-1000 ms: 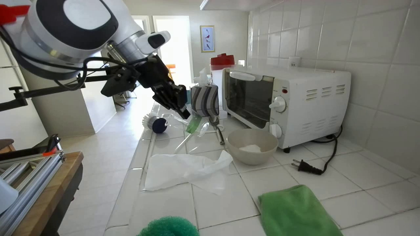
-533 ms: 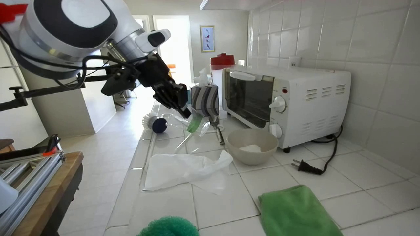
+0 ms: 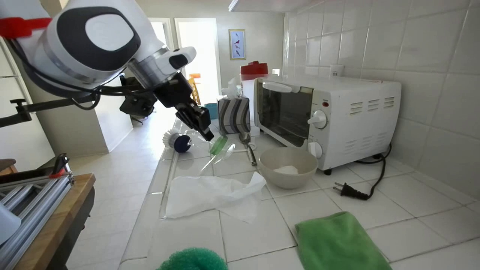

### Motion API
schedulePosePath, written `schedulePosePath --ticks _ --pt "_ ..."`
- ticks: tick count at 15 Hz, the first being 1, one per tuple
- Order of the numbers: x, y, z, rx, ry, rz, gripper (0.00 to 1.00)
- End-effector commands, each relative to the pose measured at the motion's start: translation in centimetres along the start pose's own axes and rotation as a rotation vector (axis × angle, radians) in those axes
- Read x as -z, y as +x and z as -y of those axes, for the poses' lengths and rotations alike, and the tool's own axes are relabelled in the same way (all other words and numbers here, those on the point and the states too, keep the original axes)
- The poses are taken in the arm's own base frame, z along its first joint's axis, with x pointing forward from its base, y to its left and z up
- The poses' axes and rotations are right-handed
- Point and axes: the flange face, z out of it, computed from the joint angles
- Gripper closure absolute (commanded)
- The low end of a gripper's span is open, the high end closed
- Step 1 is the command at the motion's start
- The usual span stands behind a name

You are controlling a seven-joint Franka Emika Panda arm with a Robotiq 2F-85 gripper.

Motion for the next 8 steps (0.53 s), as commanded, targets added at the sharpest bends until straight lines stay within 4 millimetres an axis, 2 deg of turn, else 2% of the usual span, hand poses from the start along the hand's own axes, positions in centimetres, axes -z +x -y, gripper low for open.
schedulePosePath --ticks 1,8 --pt "-0.2 0.2 0.7 -0.126 0.036 -0.035 0.99" --pt "1.8 1.0 0.8 -0.308 0.067 -0.100 0.99"
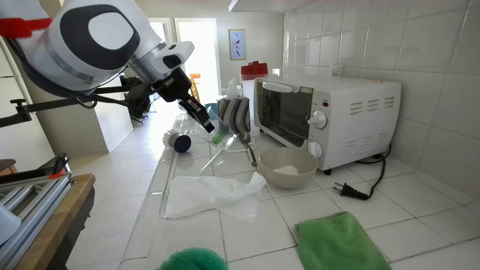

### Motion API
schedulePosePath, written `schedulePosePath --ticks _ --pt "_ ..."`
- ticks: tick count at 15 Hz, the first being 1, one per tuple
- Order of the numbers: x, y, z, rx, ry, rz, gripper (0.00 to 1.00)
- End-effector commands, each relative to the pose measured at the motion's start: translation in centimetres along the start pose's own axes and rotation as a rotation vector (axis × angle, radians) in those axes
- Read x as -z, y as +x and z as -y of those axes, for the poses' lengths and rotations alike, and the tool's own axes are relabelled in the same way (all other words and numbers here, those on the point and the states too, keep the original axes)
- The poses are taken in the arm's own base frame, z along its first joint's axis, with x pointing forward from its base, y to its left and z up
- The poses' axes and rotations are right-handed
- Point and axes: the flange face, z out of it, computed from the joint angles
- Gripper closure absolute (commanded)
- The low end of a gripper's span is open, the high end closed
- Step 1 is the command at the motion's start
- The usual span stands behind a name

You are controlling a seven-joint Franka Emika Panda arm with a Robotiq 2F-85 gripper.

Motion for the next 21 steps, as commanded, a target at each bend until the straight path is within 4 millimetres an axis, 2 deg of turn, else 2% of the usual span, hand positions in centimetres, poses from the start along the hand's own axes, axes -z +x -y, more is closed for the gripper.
schedulePosePath --ticks 1,3,5,9,16,21 --pt "1.1 0.0 0.4 -0.084 0.036 -0.031 0.99" --pt "1.1 -1.3 1.0 -0.108 0.106 -0.029 0.99" --pt "2.0 -2.6 0.9 -0.135 0.169 -0.026 0.99" --pt "3.3 -3.8 -0.9 -0.182 0.156 0.006 0.99" --pt "5.0 -2.4 -3.8 -0.217 0.164 0.008 0.99" --pt "7.6 -0.1 -5.2 -0.169 0.197 0.003 0.99"
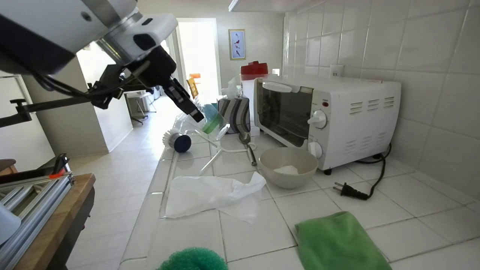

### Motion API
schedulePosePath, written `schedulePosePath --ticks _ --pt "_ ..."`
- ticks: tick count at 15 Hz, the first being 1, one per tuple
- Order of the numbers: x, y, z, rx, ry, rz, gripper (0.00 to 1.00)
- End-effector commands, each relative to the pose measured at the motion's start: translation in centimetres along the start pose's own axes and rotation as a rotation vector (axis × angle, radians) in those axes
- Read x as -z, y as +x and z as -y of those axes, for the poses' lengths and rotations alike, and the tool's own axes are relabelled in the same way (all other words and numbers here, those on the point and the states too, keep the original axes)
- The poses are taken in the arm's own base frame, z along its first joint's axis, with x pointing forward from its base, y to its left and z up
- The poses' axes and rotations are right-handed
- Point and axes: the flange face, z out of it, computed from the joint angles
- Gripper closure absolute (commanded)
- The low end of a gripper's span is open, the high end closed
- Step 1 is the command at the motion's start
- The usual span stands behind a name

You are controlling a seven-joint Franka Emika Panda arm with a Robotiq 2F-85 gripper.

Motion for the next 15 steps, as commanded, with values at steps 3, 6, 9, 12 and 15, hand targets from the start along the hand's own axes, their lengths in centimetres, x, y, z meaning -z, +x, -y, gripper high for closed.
schedulePosePath --ticks 3,6,9,12,15 --pt "3.1 3.0 -0.5 0.031 0.086 0.010 0.99" --pt "4.0 4.3 -0.1 0.062 0.103 0.003 0.99" --pt "2.0 4.2 -0.4 0.080 -0.078 -0.087 0.96" --pt "1.9 4.0 -0.3 0.079 -0.076 -0.083 0.96" --pt "1.9 4.0 -0.3 0.079 -0.076 -0.083 0.96"
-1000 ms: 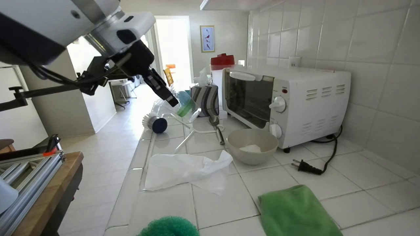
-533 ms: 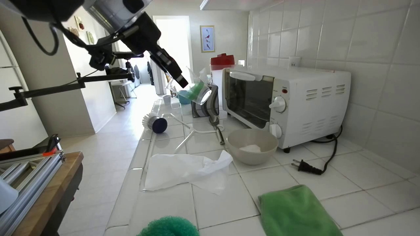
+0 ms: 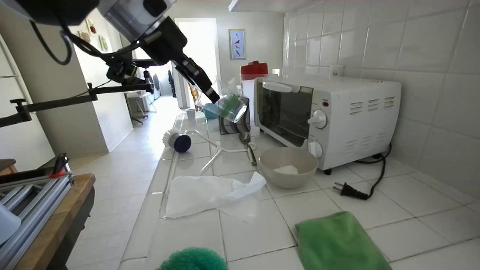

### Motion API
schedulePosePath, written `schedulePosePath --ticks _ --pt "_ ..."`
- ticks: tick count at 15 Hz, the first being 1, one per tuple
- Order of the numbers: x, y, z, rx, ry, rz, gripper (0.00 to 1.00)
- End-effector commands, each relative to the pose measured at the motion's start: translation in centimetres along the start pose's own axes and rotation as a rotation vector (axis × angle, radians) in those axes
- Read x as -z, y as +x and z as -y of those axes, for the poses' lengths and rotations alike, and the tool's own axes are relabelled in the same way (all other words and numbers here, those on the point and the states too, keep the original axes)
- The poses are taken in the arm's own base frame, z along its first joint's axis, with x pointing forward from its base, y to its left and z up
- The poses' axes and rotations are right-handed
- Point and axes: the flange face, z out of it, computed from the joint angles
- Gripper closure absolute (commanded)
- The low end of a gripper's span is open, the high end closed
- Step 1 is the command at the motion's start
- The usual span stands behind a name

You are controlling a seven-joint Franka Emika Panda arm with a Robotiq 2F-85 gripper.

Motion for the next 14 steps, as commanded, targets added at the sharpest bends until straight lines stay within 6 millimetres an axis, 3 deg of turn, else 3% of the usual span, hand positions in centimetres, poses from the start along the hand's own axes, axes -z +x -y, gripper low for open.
schedulePosePath --ticks 1,9,14 --pt "0.0 0.0 0.0 0.000 0.000 0.000 0.96" --pt "0.0 0.0 0.0 0.000 0.000 0.000 0.96" --pt "2.4 1.0 -1.1 -0.075 0.136 -0.008 0.99"
